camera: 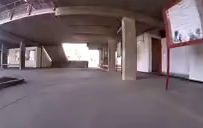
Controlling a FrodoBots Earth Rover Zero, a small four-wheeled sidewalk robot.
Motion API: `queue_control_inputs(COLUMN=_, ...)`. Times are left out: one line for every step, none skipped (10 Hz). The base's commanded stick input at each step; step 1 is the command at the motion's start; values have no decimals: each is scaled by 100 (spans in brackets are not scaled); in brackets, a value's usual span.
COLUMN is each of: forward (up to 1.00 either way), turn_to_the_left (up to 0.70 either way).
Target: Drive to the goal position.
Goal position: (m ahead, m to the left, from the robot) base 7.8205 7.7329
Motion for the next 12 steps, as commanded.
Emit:
queue_control_inputs(forward=50, turn_to_the_left=0)
queue_control_inputs(forward=50, turn_to_the_left=0)
queue_control_inputs(forward=50, turn_to_the_left=0)
queue_control_inputs(forward=50, turn_to_the_left=0)
queue_control_inputs(forward=50, turn_to_the_left=0)
queue_control_inputs(forward=50, turn_to_the_left=0)
queue_control_inputs(forward=50, turn_to_the_left=0)
queue_control_inputs(forward=50, turn_to_the_left=0)
queue_control_inputs(forward=50, turn_to_the_left=1)
queue_control_inputs(forward=50, turn_to_the_left=26)
queue_control_inputs(forward=50, turn_to_the_left=50)
queue_control_inputs(forward=50, turn_to_the_left=50)
